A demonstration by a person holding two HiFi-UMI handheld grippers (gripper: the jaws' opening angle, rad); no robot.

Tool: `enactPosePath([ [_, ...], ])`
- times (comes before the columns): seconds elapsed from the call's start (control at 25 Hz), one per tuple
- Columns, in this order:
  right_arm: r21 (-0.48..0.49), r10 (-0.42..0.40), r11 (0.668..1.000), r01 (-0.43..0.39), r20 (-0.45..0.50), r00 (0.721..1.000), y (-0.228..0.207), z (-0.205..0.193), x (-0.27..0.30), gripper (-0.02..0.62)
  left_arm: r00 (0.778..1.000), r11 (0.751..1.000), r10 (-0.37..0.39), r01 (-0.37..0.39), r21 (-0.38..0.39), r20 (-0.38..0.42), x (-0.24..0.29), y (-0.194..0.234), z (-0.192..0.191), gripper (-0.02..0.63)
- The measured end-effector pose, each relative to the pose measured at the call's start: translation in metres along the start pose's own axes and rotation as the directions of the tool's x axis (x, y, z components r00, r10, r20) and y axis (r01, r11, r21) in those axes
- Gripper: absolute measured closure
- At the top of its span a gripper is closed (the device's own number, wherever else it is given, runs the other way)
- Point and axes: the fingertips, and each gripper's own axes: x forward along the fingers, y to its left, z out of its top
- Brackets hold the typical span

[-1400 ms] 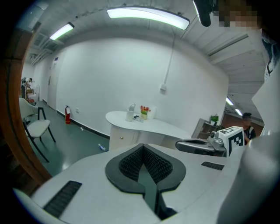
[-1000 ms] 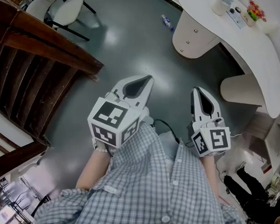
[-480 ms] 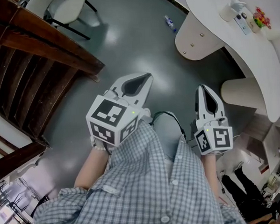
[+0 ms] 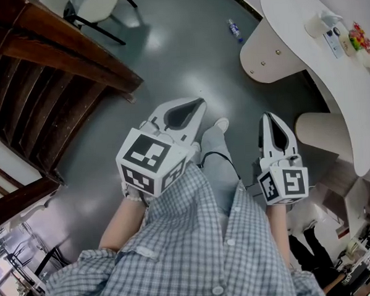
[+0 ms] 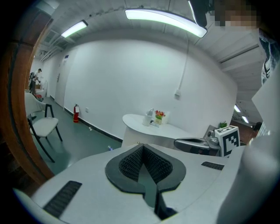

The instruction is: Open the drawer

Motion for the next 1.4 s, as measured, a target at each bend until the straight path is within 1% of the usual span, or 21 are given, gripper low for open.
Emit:
enactPosePath([
  [0.24,0.012,0.03,0.999,-0.03,-0.015,0.999,-0.019,0.0,0.028,0.584,1.0,1.0,0.019,-0.019,-0.017,-0.005,0.025,0.014,0.011,0.601],
  [0.36,0.016,0.035,0.999,-0.035,-0.014,0.999,-0.034,0.008,0.044,0.586,1.0,1.0,0.019,-0.019,-0.02,-0.013,0.041,0.019,0.019,0.601],
  [0.56,-0.018,0.058,0.998,-0.059,-0.021,0.998,-0.063,0.023,0.068,0.586,1.0,1.0,0.013,-0.013,-0.007,0.002,0.075,0.02,0.046,0.601],
  [0.76,-0.022,0.07,0.997,-0.071,-0.028,0.997,-0.09,0.034,0.087,0.584,1.0,1.0,0.02,-0.02,-0.004,0.007,0.104,0.024,0.07,0.601],
  [1.04,-0.012,0.077,0.997,-0.078,-0.035,0.996,-0.126,0.041,0.11,0.584,1.0,1.0,0.02,-0.02,-0.007,0.004,0.146,0.028,0.093,0.601],
  [1.2,0.002,0.085,0.996,-0.085,-0.031,0.996,-0.15,0.041,0.116,0.584,1.0,1.0,0.017,-0.017,-0.017,-0.009,0.17,0.026,0.099,0.601],
  [1.4,0.012,0.048,0.999,-0.048,-0.022,0.999,-0.174,0.043,0.114,0.584,1.0,1.0,0.002,-0.002,-0.01,-0.02,0.187,0.021,0.107,0.601],
])
